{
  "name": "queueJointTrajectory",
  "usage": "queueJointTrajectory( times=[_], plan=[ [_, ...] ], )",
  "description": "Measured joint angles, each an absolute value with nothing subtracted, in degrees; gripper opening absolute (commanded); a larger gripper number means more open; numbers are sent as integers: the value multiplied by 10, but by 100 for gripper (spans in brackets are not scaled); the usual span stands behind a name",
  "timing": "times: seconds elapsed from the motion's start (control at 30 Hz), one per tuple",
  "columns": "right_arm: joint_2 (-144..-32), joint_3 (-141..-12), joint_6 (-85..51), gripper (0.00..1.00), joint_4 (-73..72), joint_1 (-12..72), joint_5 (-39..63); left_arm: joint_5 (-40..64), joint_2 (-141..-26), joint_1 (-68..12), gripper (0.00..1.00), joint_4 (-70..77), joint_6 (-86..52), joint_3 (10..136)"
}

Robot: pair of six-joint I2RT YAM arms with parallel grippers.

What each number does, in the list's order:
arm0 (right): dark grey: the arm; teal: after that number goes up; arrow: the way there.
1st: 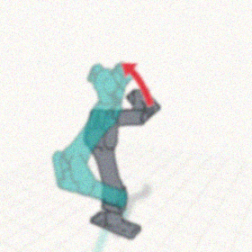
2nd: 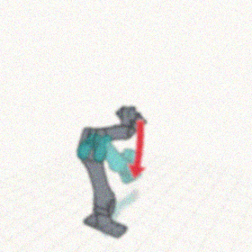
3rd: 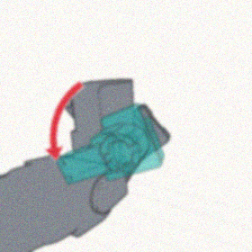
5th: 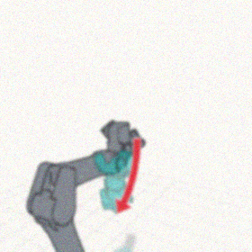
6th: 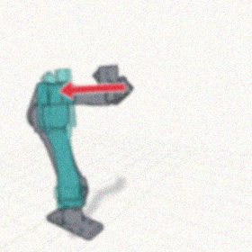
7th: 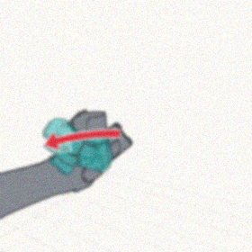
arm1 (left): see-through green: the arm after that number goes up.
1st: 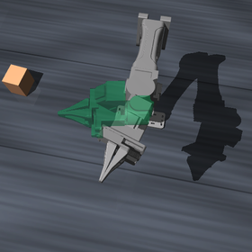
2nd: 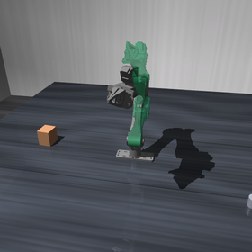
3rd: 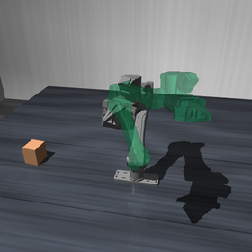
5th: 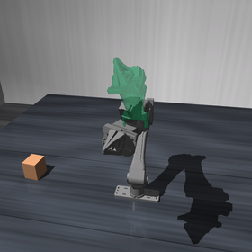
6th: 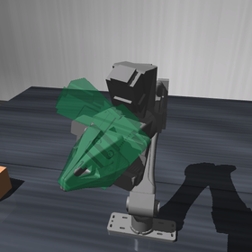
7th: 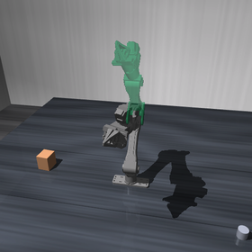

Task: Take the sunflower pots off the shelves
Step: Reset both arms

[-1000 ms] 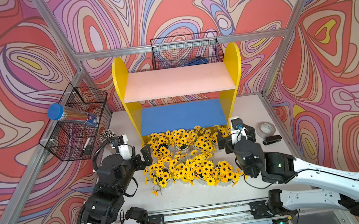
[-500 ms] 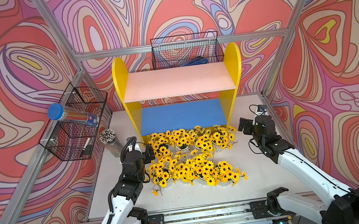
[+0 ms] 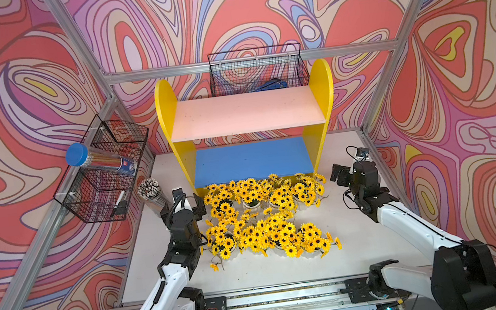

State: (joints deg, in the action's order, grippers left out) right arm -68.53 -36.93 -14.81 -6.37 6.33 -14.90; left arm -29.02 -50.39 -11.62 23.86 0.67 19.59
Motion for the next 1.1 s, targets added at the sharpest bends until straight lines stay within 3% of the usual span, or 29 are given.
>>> queueJointTrajectory(
  times=[0.53,1.1],
  plan=[
    [-747,-347,-114,98,-111,63,-129,-237,-611,-51,100,337,-23,104],
    [-782,-347,-90,98,-111,63,-124,-154,-788,-10,100,506,-46,135]
  ],
)
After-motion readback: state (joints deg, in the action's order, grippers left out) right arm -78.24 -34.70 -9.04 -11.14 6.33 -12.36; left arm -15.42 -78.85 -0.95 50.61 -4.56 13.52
